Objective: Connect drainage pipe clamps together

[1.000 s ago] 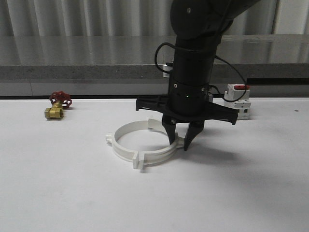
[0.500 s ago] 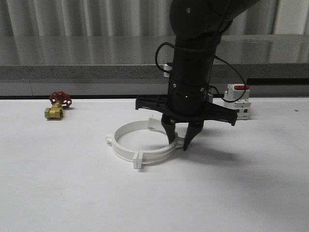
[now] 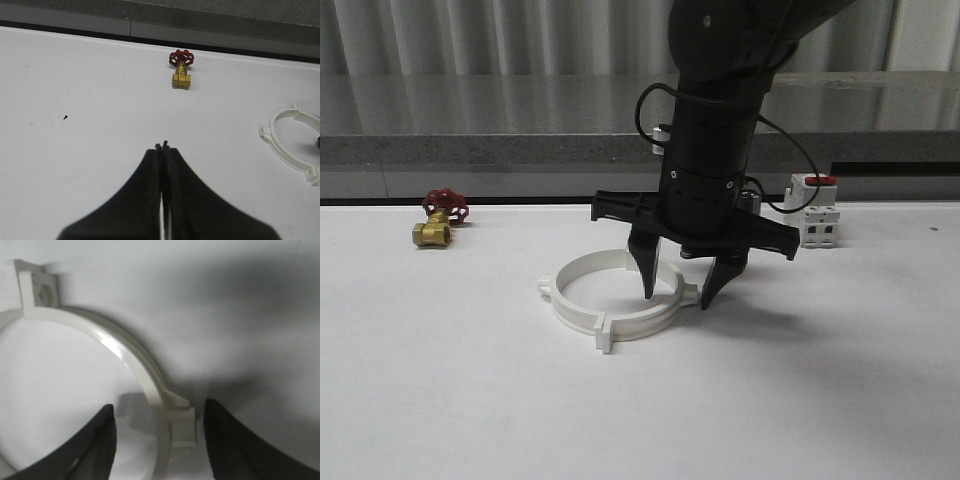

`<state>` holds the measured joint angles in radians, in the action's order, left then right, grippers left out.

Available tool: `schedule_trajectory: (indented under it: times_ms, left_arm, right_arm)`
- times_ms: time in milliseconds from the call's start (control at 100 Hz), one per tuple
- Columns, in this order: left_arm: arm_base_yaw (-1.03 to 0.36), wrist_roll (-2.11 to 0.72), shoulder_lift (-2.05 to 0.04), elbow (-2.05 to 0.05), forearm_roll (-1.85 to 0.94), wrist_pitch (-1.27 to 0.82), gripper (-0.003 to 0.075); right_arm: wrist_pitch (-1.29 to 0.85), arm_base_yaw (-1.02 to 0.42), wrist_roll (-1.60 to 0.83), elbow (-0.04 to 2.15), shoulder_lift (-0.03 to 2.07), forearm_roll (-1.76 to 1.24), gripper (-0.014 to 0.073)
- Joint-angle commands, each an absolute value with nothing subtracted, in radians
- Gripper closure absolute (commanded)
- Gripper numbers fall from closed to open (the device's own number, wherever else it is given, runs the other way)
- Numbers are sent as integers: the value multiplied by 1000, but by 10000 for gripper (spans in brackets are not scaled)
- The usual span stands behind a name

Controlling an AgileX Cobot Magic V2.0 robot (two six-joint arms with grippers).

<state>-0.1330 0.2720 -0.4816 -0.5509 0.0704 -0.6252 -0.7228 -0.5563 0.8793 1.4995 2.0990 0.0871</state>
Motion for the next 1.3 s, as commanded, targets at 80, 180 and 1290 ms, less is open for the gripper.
schedule_trajectory:
  times_ms: [80,180,1290]
  left_arm:
    - [-132,272,-486,-577,73,-558,740]
    - [-132,272,-486,-577,73,-558,740]
    - [-132,272,-486,-577,73,-558,740]
  right_arm:
    - [-745,-555,879,1541,2027,129,169]
    - [-812,-555,878,1571,2007,179,169]
    - [-891,-196,413,1022,1115,130,169]
